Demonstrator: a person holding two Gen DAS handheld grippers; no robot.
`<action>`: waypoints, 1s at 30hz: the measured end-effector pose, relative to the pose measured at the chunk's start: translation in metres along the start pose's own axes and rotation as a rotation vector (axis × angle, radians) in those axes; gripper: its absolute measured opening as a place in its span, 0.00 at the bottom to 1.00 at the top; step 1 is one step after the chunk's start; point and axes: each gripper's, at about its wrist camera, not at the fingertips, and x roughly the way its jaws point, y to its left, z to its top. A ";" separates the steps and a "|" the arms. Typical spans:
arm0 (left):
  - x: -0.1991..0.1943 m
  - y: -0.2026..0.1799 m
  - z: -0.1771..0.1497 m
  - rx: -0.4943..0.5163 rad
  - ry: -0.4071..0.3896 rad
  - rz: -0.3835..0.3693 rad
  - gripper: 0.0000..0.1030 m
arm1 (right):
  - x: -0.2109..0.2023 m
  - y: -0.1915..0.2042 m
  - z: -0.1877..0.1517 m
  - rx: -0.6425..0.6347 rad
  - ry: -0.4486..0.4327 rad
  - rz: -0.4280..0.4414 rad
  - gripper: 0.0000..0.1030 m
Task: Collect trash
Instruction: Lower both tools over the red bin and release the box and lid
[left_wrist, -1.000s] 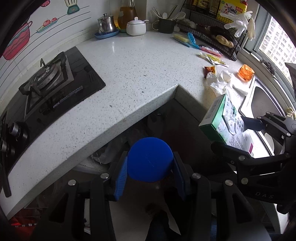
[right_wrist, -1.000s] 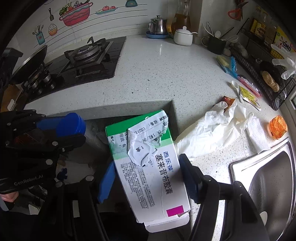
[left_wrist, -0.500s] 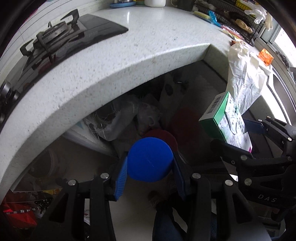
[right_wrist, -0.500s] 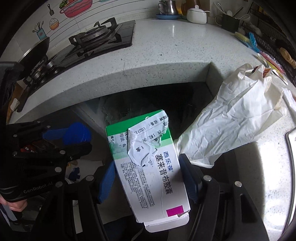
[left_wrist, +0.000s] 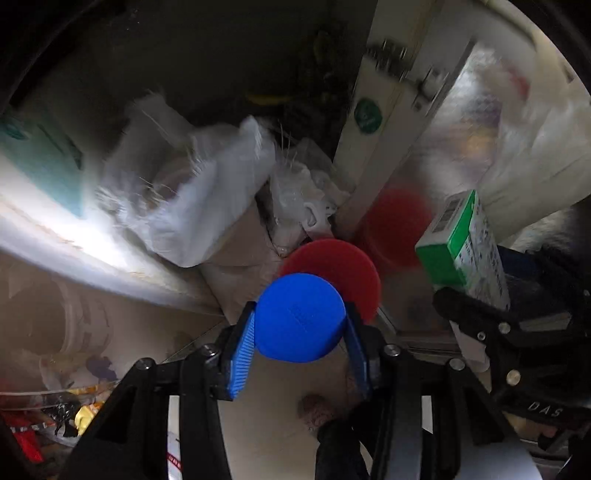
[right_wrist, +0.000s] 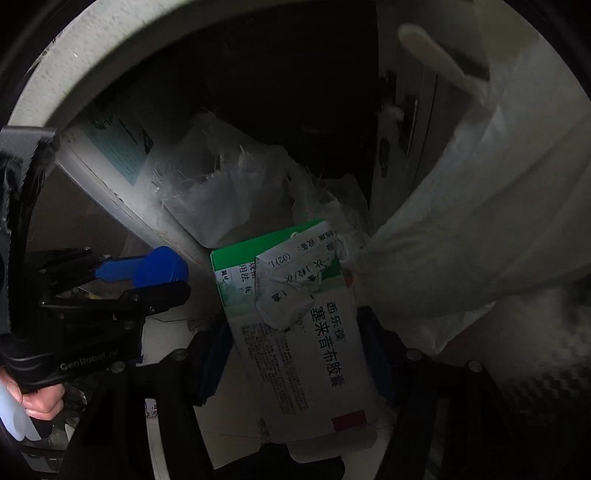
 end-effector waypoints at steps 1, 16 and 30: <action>0.013 0.000 -0.001 0.004 0.003 -0.002 0.42 | 0.012 -0.003 -0.002 0.008 0.007 0.005 0.61; 0.117 0.021 -0.003 0.033 0.058 0.054 0.42 | 0.118 -0.021 -0.018 -0.016 0.104 0.070 0.62; 0.124 0.021 -0.003 0.052 0.088 0.050 0.42 | 0.126 -0.019 -0.023 -0.035 0.148 -0.036 0.88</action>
